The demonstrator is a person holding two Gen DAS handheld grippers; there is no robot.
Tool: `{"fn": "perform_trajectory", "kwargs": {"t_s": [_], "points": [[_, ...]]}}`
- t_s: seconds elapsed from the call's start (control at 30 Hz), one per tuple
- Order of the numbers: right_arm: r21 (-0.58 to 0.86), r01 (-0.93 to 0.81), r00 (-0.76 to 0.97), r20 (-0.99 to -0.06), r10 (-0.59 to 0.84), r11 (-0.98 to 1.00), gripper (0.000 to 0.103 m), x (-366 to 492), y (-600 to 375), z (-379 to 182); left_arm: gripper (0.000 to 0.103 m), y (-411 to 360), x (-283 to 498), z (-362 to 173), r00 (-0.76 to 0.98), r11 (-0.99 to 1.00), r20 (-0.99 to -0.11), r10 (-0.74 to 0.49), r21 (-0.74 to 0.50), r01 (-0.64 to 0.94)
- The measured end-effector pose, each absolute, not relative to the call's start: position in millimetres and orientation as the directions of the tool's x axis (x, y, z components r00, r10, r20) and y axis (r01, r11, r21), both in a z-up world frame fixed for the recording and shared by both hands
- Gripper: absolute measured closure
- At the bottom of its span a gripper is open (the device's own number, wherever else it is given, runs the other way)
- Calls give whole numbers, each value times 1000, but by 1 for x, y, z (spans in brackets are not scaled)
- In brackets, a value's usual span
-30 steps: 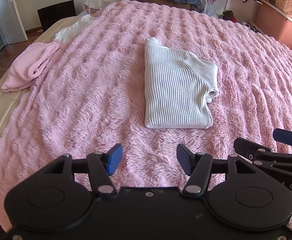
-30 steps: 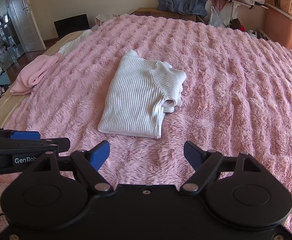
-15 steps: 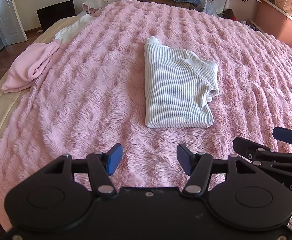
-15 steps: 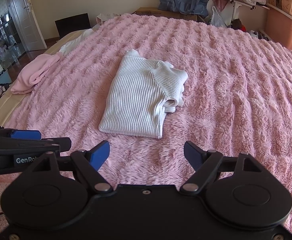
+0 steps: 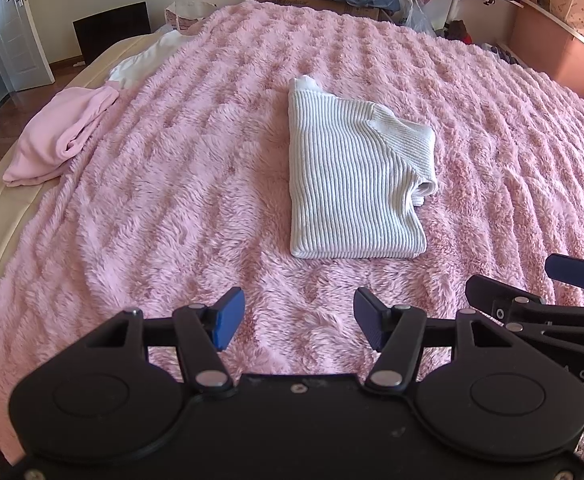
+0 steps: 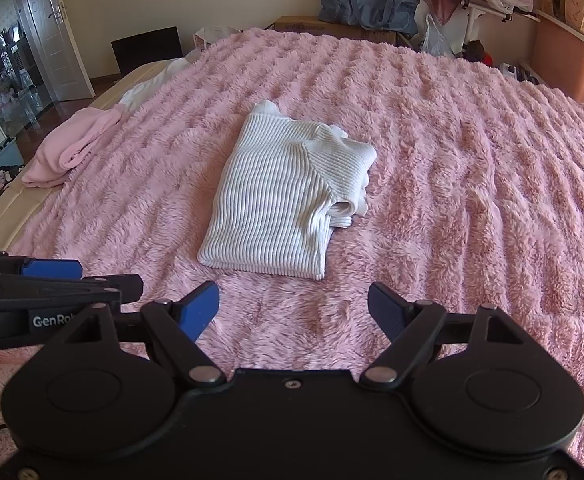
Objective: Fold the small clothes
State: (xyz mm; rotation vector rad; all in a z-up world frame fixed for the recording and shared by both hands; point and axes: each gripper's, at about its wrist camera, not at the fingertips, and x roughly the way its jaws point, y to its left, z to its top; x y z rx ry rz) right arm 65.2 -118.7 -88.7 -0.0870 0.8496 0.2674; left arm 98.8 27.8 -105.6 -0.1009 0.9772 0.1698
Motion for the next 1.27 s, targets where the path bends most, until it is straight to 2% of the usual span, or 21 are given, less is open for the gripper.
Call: {"fn": "perform_trajectory", "kwargs": {"t_s": [0.63, 1.27], "points": [[31, -270, 618, -761, 198, 962, 20, 70, -122, -94, 39, 28, 102, -110, 539, 978, -836, 103, -15, -209], [32, -271, 615, -763, 198, 962, 20, 72, -123, -96, 39, 27, 99, -106, 589, 981, -804, 83, -40, -192]]}}
